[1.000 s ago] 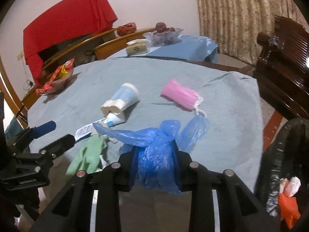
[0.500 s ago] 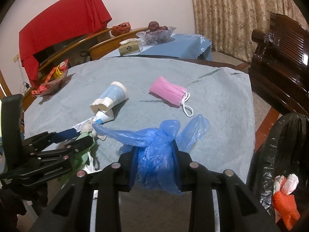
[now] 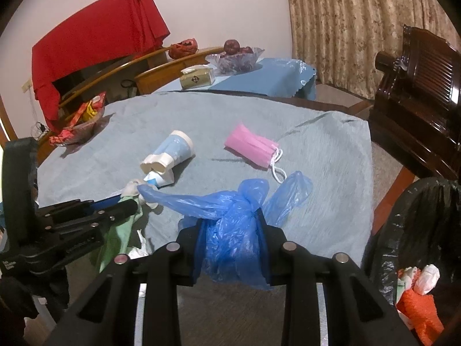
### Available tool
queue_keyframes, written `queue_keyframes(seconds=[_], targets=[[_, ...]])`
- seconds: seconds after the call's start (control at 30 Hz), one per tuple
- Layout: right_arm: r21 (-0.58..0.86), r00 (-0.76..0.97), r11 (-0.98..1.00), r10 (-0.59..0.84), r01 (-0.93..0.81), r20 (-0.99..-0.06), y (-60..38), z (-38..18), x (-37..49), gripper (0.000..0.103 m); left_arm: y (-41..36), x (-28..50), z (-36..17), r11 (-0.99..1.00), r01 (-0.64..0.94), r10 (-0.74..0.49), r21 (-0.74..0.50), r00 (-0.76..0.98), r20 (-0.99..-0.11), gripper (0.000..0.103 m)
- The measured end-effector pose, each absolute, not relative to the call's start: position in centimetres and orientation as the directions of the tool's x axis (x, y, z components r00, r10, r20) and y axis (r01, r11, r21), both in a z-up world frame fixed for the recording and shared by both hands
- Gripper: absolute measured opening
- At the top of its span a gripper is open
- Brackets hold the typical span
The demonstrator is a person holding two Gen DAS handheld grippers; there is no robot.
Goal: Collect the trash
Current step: 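Close the left tool on the green glove while the right grips the blue bag, then carry glove and blue bag over the bin and open both tools to drop them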
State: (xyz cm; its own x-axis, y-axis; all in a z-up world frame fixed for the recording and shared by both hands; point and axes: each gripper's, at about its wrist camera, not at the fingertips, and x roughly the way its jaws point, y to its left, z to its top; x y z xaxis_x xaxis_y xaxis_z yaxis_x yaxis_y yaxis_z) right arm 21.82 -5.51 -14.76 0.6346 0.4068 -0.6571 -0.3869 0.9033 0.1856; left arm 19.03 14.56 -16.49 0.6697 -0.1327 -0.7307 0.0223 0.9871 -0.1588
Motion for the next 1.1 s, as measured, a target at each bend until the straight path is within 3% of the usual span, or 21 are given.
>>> queue_keyframes(seconds=[0.47, 1.1], targets=[[0.190, 0.700, 0.903, 0.421, -0.386, -0.577, -7.0, -10.0, 19.7, 0.031, 12.8, 17.3, -9.1, 0.985, 0.082, -0.162, -0.155, 0.765, -0.624, 0.021], [0.180, 0.786, 0.922, 0.386, -0.342, -0.483, -11.7, -4.5, 16.3, 0.031, 7.5, 15.2, -4.6, 0.974, 0.162, -0.222, -0.157, 0.801, -0.556, 0.021]])
